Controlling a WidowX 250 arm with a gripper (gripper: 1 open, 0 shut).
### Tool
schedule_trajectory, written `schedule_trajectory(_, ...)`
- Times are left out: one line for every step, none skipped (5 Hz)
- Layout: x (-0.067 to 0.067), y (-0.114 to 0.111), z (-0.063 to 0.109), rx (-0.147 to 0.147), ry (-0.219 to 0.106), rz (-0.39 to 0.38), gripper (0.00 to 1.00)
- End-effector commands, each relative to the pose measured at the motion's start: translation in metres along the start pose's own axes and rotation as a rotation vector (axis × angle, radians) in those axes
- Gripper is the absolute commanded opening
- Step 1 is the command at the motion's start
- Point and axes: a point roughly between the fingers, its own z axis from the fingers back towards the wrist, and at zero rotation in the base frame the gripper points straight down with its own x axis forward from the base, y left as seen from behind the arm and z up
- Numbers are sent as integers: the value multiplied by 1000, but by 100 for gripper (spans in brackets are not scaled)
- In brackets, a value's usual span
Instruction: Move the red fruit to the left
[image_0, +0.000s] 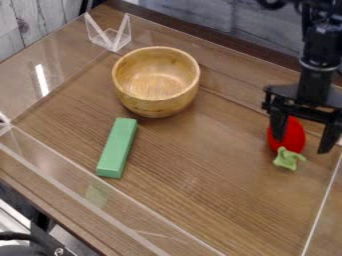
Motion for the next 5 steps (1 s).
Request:
schedule_trajectory(22,-1,6,-8,-76,-33,100)
schedule_trajectory(27,-5,14,4,-93,-48,100)
schedule_trajectory(30,-8,18,20,-92,-68,100)
schedule_trajectory(32,-18,11,34,-92,-70,100)
schedule_trajectory(32,-25,6,49,-97,-68,100)
